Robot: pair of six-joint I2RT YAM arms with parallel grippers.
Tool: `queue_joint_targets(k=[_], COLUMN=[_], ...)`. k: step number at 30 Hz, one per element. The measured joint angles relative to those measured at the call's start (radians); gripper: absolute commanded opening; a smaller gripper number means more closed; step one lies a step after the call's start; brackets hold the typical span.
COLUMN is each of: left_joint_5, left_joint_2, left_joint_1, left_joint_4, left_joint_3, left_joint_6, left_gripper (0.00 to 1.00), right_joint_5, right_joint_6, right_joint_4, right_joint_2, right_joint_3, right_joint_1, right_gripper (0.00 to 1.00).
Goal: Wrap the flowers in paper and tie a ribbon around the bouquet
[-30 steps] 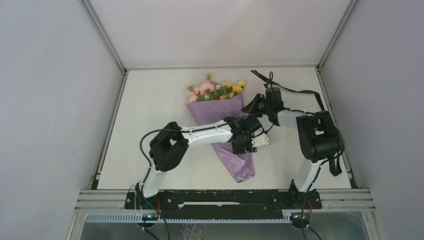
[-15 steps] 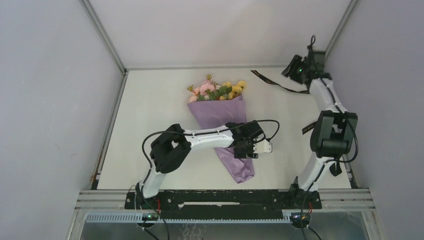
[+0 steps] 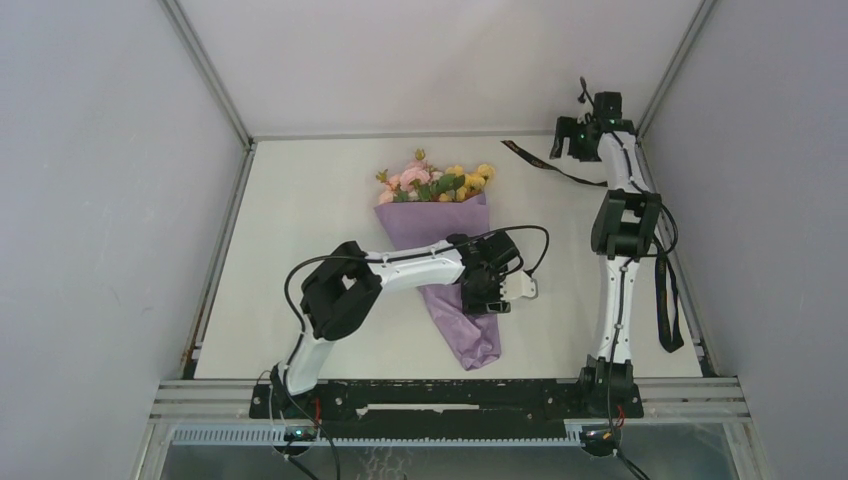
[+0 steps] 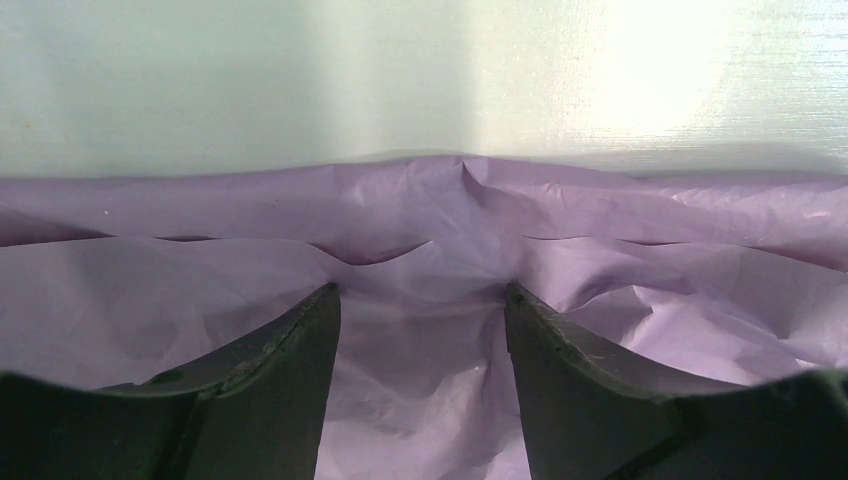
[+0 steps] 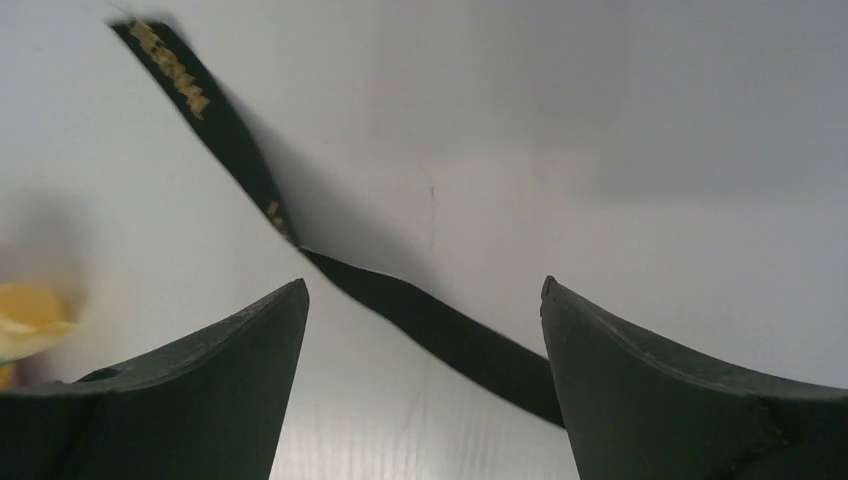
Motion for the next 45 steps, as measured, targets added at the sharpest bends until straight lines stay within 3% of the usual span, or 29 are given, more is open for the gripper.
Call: queue_joint_targets(k=[3,9,18,20,24,25,29,32,34,37,40,45], left_joint_5=[0.012,0.019,0.019,0.019,0.019,0.019,0.018,0.012,0.007,-0.005,-0.009,-0.018], left_joint_2=[0.005,0.009,0.009,0.009,0.009,0.009,0.009,0.009,0.009,0.009,0.008,-0.001], left_joint_1=[0.006,0.01,0.01,0.01,0.01,0.01,0.01,0.01,0.01,0.009,0.008,0.005], left_joint_4=[-0.008,-0.013,-0.014,-0.014,-0.014,-0.015,-0.014,-0.014,-0.014,-0.014,-0.011,0.002], left_joint_3=[0.007,0.012,0.012,0.012,0.012,0.012,0.012,0.012,0.012,0.012,0.009,-0.004], left_joint_6=[-0.003,-0.003,-0.01,-0.01,-0.01,-0.01,-0.01,-0.01,-0.01,-0.009,-0.009,-0.008], left_gripper=[0.66,0.66,0.66,0.66,0.67,0.67,0.66,0.66,0.66,0.66,0.66,0.67], right_joint_5=[0.006,0.01,-0.077,-0.082,-0.065,-0.069,-0.126,-0.225,-0.308,-0.364,-0.325,-0.225], right_joint_6=[-0.025,-0.08,-0.15,-0.161,-0.171,-0.176,-0.148,-0.064,0.042,0.179,0.24,0.271], right_joint_4=[-0.055,-0.089,-0.175,-0.196,-0.204,-0.203,-0.187,-0.111,0.038,0.155,0.176,0.205], right_joint_2=[0.093,0.1,0.083,0.074,0.043,0.038,-0.006,-0.143,-0.32,-0.551,-0.686,-0.885], right_joint_3=[0.071,0.07,0.032,0.019,-0.044,-0.057,-0.148,-0.414,-0.755,-1.13,-1.262,-1.324], right_joint_1=[0.004,0.018,0.055,0.07,0.088,0.092,0.106,0.112,0.12,0.161,0.227,0.322], right_gripper=[0.93,0.94,0.83,0.7,0.08,0.0,0.0,0.0,0.02,0.36,0.57,0.73])
